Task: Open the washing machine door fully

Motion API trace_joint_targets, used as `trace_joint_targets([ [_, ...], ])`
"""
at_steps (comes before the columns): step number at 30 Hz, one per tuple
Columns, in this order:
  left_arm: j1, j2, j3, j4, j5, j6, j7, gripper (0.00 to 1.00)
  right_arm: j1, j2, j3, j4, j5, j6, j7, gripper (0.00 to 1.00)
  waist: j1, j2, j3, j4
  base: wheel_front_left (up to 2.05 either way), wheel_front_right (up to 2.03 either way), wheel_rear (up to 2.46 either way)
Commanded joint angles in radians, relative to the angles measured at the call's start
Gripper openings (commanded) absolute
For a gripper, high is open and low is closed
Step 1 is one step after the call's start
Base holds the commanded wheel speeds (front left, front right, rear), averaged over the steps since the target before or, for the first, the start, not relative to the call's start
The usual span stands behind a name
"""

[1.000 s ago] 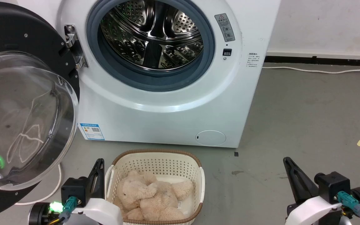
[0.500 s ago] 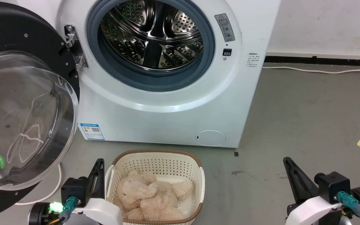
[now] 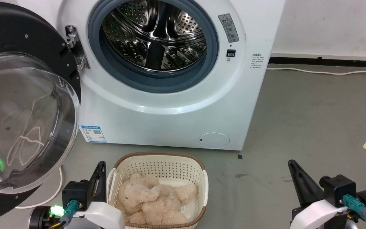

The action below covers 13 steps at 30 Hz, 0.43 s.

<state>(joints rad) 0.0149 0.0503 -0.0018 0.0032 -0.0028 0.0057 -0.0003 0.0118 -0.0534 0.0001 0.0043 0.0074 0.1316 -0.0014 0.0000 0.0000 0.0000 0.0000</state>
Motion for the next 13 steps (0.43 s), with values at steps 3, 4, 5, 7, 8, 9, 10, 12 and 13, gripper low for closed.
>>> trace_joint_targets([
  [3, -0.015, 0.0, 0.002, -0.003, 0.003, -0.006, 0.0, 0.0, -0.012, 0.003, 0.0, -0.004, -0.007, -0.001, 0.001, 0.0, 0.0, 0.0, 0.0, 0.0, 0.0, 0.0, 0.0],
  [4, -0.015, 0.0, 0.002, -0.003, 0.003, -0.006, 0.0, 0.0, -0.012, 0.003, 0.0, -0.004, -0.007, -0.001, 0.001, 0.0, 0.0, 0.0, 0.0, 0.0, 0.0, 0.0, 0.0],
  [5, -0.015, 0.0, 0.002, -0.003, 0.003, -0.006, 0.0, 0.0, -0.012, 0.003, 0.0, -0.004, -0.007, -0.001, 0.001, 0.0, 0.0, 0.0, 0.0, 0.0, 0.0, 0.0, 0.0],
  [7, -0.015, 0.0, 0.002, -0.003, 0.003, -0.006, 0.0, 0.0, -0.012, 0.003, 0.0, -0.004, -0.007, -0.001, 0.001, 0.0, 0.0, 0.0, 0.0, 0.0, 0.0, 0.0, 0.0],
  [8, -0.015, 0.0, 0.002, -0.003, 0.003, -0.006, 0.0, 0.0, -0.012, 0.003, 0.0, -0.004, -0.007, -0.001, 0.001, 0.0, 0.0, 0.0, 0.0, 0.0, 0.0, 0.0, 0.0],
  [9, -0.015, 0.0, 0.002, -0.003, 0.003, -0.006, 0.0, 0.0, -0.012, 0.003, 0.0, -0.004, -0.007, -0.001, 0.001, 0.0, 0.0, 0.0, 0.0, 0.0, 0.0, 0.0, 0.0],
  [10, -0.015, 0.0, 0.002, -0.003, 0.003, -0.006, 0.0, 0.0, -0.012, 0.003, 0.0, -0.004, -0.007, -0.001, 0.001, 0.0, 0.0, 0.0, 0.0, 0.0, 0.0, 0.0, 0.0],
  [12, -0.015, 0.0, 0.002, -0.003, 0.003, -0.006, 0.0, 0.0, -0.012, 0.003, 0.0, -0.004, -0.007, -0.001, 0.001, 0.0, 0.0, 0.0, 0.0, 0.0, 0.0, 0.0, 0.0],
  [13, -0.015, 0.0, 0.002, -0.003, 0.003, -0.006, 0.0, 0.0, -0.012, 0.003, 0.0, -0.004, -0.007, -0.001, 0.001, 0.0, 0.0, 0.0, 0.0, 0.0, 0.0, 0.0, 0.0],
])
